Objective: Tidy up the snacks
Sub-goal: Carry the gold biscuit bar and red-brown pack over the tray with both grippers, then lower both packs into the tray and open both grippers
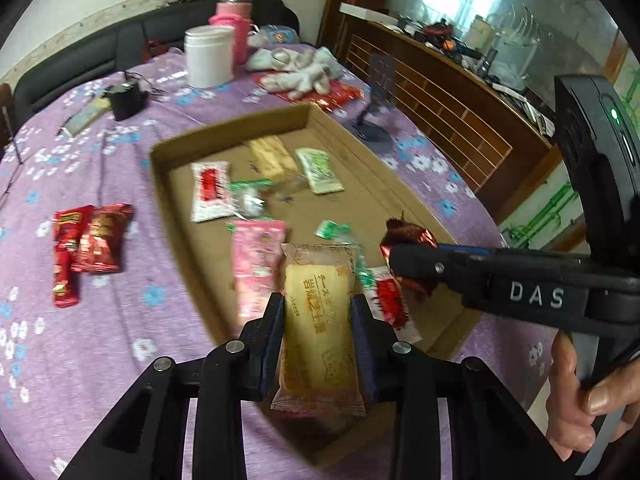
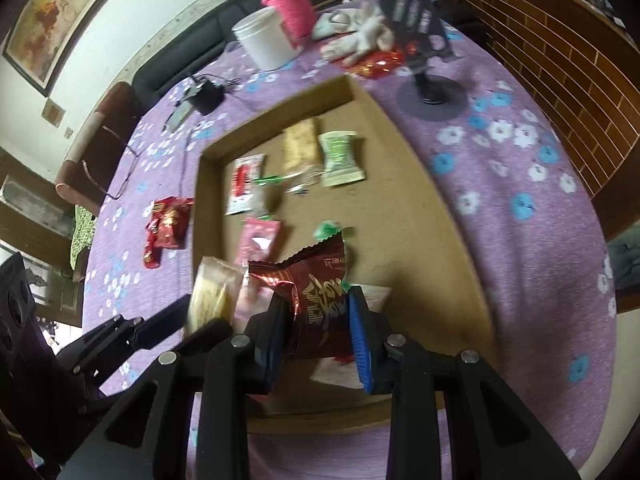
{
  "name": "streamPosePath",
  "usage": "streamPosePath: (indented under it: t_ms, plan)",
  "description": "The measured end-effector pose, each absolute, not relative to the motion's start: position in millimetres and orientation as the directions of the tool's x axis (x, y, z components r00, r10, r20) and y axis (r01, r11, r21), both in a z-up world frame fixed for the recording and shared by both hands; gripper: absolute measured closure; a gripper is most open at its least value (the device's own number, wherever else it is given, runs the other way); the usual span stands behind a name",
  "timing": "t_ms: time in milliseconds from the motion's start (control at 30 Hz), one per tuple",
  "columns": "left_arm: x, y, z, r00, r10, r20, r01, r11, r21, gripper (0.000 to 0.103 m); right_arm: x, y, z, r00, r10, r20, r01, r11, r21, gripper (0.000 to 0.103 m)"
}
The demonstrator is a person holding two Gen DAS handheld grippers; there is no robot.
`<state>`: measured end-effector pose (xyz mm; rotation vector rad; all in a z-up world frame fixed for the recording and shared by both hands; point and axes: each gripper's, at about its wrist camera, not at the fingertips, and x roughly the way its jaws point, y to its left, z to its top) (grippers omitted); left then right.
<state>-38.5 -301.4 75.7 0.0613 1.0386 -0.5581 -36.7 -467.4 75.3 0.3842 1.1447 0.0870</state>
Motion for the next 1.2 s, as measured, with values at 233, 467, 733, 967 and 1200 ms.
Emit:
streamPosePath:
  t_ms: [233, 467, 733, 967, 1200]
  plan:
    - [-43.9, -325.1, 58.3, 0.339, -0.404, -0.849, 0.495, 0.844, -0.205, 0.069, -34.1, -485.2, 60.2, 0.377, 0.236, -0.896, 0.157, 0.937, 0.313, 0.074]
    - [-43.4, -328.6, 51.6, 0.326, -0.398, -0.857, 0.489, 0.847, -0.207, 0.069, -30.2, -488.7, 50.0, 0.342, 0.243, -0.908, 0.159, 0.937, 0.311, 0.074]
    - [-44.5, -329.6, 51.3, 0.310, -0.403, -0.861, 0.502, 0.839, -0.212, 0.069, -26.3, -486.6, 47.1, 0.326, 0.235, -0.916, 0.161, 0.941, 0.299, 0.073]
    - [-43.9, -331.0, 51.6, 0.302, -0.404, -0.863, 0.508, 0.835, -0.212, 0.068, -29.2, -486.5, 51.4, 0.339, 0.217, -0.915, 0.164, 0.945, 0.285, 0.072]
    - [-42.4, -327.9, 55.6, 0.309, -0.411, -0.857, 0.505, 0.835, -0.219, 0.060, -32.8, -486.7, 57.0, 0.356, 0.207, -0.911, 0.174, 0.943, 0.283, 0.070]
